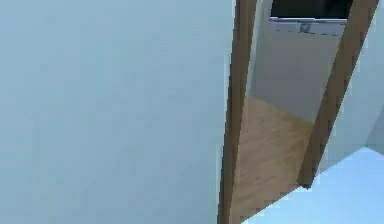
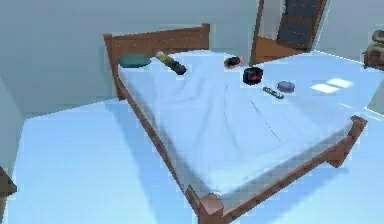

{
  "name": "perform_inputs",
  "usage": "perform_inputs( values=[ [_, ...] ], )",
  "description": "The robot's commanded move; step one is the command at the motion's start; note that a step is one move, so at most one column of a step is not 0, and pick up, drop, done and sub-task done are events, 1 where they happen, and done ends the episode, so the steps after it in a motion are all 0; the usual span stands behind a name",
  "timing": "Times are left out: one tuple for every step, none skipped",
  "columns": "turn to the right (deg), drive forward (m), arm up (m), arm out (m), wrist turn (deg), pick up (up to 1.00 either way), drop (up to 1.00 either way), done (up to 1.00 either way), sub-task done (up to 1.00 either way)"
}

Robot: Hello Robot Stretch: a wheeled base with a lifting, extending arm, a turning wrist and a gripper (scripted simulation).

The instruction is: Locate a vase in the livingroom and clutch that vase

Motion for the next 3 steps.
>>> perform_inputs(
  values=[
    [45.0,0.00,0.00,0.00,0.0,0.00,0.00,0.00,0.00],
    [45.0,0.00,0.00,0.00,0.0,0.00,0.00,0.00,0.00],
    [45.0,0.00,0.00,0.00,0.0,0.00,0.00,0.00,0.00]
  ],
)
